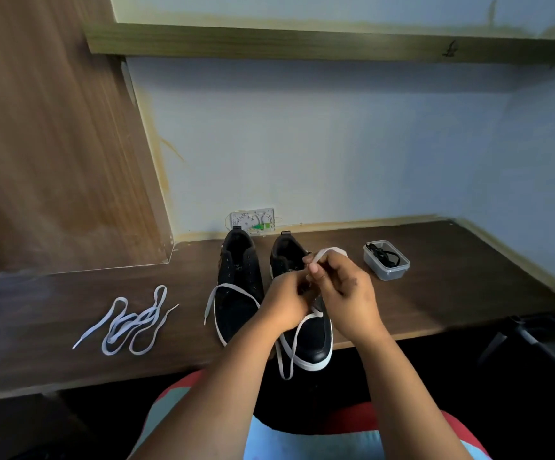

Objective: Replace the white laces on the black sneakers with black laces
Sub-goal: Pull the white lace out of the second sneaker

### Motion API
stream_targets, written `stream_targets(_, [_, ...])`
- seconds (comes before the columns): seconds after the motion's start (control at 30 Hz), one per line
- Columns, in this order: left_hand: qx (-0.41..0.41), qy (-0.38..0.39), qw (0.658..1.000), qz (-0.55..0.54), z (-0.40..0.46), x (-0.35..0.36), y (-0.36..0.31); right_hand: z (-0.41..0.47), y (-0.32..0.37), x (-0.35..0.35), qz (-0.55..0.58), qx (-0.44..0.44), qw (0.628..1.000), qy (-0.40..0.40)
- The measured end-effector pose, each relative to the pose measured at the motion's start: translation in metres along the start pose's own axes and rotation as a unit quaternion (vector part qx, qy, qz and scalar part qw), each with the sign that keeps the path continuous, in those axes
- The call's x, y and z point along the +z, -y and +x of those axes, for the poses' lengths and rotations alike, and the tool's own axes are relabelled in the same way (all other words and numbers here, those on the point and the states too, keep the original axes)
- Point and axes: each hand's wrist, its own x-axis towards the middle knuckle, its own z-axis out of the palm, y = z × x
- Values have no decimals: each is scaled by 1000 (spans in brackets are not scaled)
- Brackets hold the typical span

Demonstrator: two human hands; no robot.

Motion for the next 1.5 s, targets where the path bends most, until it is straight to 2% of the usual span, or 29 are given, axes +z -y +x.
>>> stream_targets(0.07, [-3, -83, 993, -82, 2, 0, -3, -2, -8, -1, -45, 40, 998, -1])
stream_targets(0.13, [5, -138, 968, -211, 4, -7, -9, -4, -25, -3, -78, 123, 988, 54])
stream_targets(0.23, [54, -128, 921, -363, 4, -21, -25, -10, -47, 1, -126, 179, 962, 164])
stream_targets(0.3, [71, -120, 891, -433, 4, -27, -34, -13, -50, 8, -146, 170, 962, 159])
stream_targets(0.37, [64, -133, 867, -476, 4, -33, -36, -14, -45, 12, -134, 151, 974, 98])
stream_targets(0.4, [58, -139, 880, -451, 5, -35, -33, -12, -41, 12, -120, 133, 982, 55])
stream_targets(0.47, [45, -126, 952, -276, 6, -33, -18, -5, -26, 6, -75, 82, 994, -6])
stream_targets(0.5, [32, -84, 979, -184, 4, -31, -12, 0, -21, 2, -46, 69, 997, -7])
stream_targets(0.53, [17, -40, 992, -120, 2, -28, -6, 4, -17, -1, -24, 64, 998, 9])
stream_targets(0.63, [19, 25, 994, -102, 1, -23, -6, 8, -19, -6, 27, 73, 996, 49])
stream_targets(0.77, [-2, 67, 998, 16, 4, -19, 1, 5, -25, -4, 113, 100, 988, 28])
stream_targets(0.83, [-31, 49, 997, -48, 2, -21, 1, 4, -29, -1, 94, 116, 989, 11])
stream_targets(0.87, [-46, 14, 987, -154, 2, -24, -2, 3, -31, 0, 78, 139, 987, 15])
stream_targets(0.9, [-63, -24, 949, -307, 4, -30, -8, 1, -35, 2, 59, 168, 983, 41])
stream_targets(0.93, [-66, -45, 887, -455, 5, -38, -17, -2, -37, 5, 31, 194, 976, 90])
stream_targets(0.97, [-51, -54, 829, -555, 6, -48, -25, -5, -40, 8, -14, 209, 966, 150])
stream_targets(1.0, [-30, -55, 795, -604, 6, -57, -30, -9, -41, 12, -58, 212, 953, 207])
stream_targets(1.03, [-17, -53, 779, -625, 6, -63, -32, -13, -43, 17, -78, 208, 944, 244])
stream_targets(1.1, [-10, -48, 781, -623, 5, -67, -29, -19, -39, 27, -63, 211, 937, 271])
stream_targets(1.17, [-33, -75, 776, -625, 5, -69, -23, -23, -40, 40, -51, 205, 935, 286])
stream_targets(1.23, [-48, -109, 737, -665, 4, -73, -22, -27, -45, 50, -107, 190, 932, 290])
stream_targets(1.27, [-51, -121, 704, -698, 4, -77, -22, -28, -46, 55, -152, 169, 929, 293])
stream_targets(1.3, [-58, -141, 694, -704, 4, -83, -22, -30, -48, 60, -200, 145, 922, 297])
stream_targets(1.33, [-65, -167, 711, -680, 4, -89, -21, -31, -47, 65, -234, 123, 920, 289])
stream_targets(1.37, [-77, -200, 769, -602, 5, -93, -16, -32, -48, 69, -241, 120, 928, 258])
stream_targets(1.4, [-85, -230, 856, -456, 5, -96, -6, -32, -46, 70, -223, 131, 943, 210])
stream_targets(1.43, [-82, -239, 932, -261, 5, -97, 6, -31, -47, 71, -191, 159, 957, 150])
stream_targets(1.47, [-76, -220, 970, -73, 6, -96, 18, -28, -47, 69, -156, 197, 964, 87])
stream_targets(1.5, [-83, -172, 980, 58, 7, -94, 30, -23, -47, 67, -111, 237, 964, 34])
